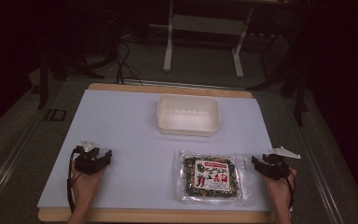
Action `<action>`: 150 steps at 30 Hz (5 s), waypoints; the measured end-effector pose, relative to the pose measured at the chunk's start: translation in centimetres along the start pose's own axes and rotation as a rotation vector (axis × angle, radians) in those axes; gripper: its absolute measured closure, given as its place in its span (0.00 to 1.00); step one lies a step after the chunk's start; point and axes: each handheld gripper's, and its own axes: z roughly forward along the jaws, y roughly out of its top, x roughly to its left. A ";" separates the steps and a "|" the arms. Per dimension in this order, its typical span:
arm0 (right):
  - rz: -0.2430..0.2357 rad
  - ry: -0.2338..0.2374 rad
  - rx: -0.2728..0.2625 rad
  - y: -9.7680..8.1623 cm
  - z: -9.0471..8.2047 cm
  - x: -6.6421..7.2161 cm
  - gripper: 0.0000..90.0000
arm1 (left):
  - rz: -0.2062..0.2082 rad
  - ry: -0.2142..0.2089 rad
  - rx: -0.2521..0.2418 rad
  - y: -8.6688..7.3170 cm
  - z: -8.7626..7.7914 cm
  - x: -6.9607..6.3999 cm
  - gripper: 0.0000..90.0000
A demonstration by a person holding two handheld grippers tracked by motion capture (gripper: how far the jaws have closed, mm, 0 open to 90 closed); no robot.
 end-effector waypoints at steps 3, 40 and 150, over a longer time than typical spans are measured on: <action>0.013 0.032 0.010 0.1 -0.5 0.2 0.50 | 0.036 -0.020 -0.028 0.0 0.0 -0.3 0.54; 0.095 0.335 0.148 -2.7 -3.2 3.6 0.47 | 0.116 -0.004 -0.009 -0.1 0.2 -1.4 0.53; -0.150 0.325 0.159 5.5 -2.6 7.5 0.99 | 0.143 0.006 0.000 -0.1 0.4 -1.7 0.53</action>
